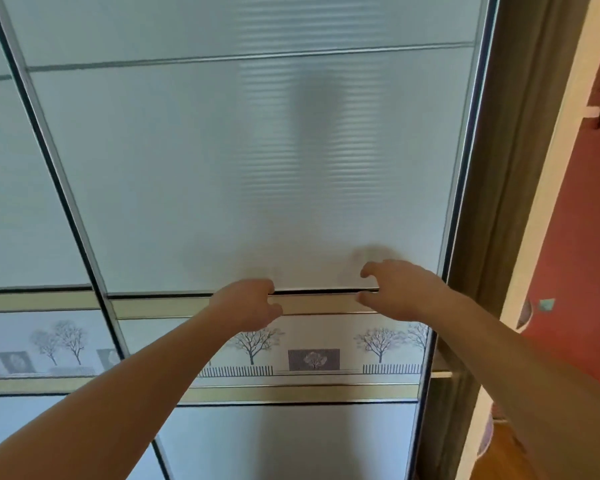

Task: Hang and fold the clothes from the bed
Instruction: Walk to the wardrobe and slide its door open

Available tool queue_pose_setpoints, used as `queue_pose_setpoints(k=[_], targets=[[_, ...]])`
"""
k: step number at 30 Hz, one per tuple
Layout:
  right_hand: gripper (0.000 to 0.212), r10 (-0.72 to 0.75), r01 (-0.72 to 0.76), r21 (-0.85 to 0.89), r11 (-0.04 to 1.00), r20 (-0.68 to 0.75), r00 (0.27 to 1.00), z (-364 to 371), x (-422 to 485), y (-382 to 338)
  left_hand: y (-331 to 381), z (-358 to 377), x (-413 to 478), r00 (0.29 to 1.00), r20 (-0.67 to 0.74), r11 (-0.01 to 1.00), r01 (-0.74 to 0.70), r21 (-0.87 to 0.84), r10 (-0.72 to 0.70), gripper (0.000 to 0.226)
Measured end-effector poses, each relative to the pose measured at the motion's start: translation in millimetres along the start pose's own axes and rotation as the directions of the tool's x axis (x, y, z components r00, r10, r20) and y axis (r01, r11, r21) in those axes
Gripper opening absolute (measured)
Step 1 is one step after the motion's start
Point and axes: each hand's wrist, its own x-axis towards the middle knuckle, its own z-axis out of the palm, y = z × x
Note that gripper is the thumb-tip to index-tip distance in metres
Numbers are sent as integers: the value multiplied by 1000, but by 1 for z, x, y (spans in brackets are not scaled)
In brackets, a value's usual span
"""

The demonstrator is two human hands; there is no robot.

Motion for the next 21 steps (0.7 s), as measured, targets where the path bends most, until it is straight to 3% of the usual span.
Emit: queue_pose_setpoints(k=[7, 10, 13, 17, 21], targets=[[65, 41, -23, 80, 997, -227, 973, -37, -5, 23, 52, -65, 13, 983, -134, 992, -125, 13, 126, 55], [66, 224, -86, 299, 950, -466, 856, -31, -7, 45, 92, -87, 23, 920, -276, 958, -287, 4, 277, 55], [76, 408, -90, 549, 831, -492, 769, -18, -5, 68, 137, -107, 39, 804, -376, 874, -484, 34, 460, 52], [72, 490, -145, 727, 671, -289, 823, -4, 8, 90, 196, -124, 68, 530, -476, 689, -675, 265, 702, 50], [52, 490, -172, 792, 586, -178, 854, 6, 21, 97, 243, -137, 99, 289, -403, 487, -651, 583, 869, 47]])
